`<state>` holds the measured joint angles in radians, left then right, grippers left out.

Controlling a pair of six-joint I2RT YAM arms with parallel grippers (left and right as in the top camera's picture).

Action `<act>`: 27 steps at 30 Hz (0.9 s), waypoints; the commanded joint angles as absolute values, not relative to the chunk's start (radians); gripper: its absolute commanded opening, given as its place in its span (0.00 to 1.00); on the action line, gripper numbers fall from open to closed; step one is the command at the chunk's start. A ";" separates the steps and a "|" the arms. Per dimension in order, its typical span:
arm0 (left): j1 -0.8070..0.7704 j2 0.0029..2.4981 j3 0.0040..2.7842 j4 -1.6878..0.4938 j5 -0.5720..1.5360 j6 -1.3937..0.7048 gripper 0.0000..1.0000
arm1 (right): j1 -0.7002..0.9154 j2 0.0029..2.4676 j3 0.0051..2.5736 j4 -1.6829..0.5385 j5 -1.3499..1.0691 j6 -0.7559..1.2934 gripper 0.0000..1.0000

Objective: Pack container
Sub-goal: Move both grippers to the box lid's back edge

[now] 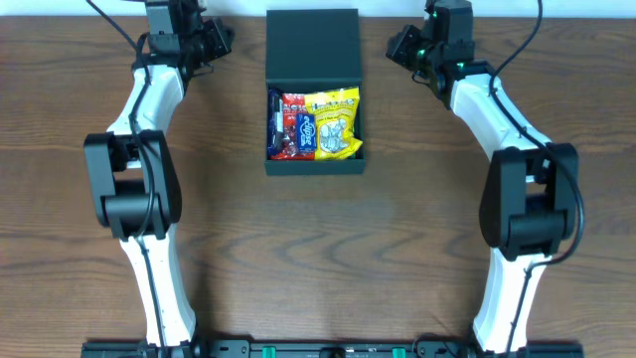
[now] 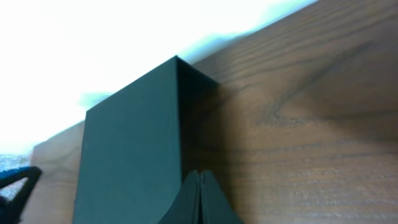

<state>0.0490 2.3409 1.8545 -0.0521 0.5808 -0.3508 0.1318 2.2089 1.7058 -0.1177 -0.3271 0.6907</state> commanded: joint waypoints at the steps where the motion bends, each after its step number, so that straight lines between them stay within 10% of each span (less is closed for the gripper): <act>1: 0.046 2.418 1.910 -0.056 0.686 -0.441 0.06 | 0.109 2.273 1.700 -0.086 -0.399 0.770 0.01; 27: -0.031 2.480 1.929 -0.056 0.858 -0.507 0.05 | 0.161 2.407 1.702 0.182 -0.574 0.888 0.01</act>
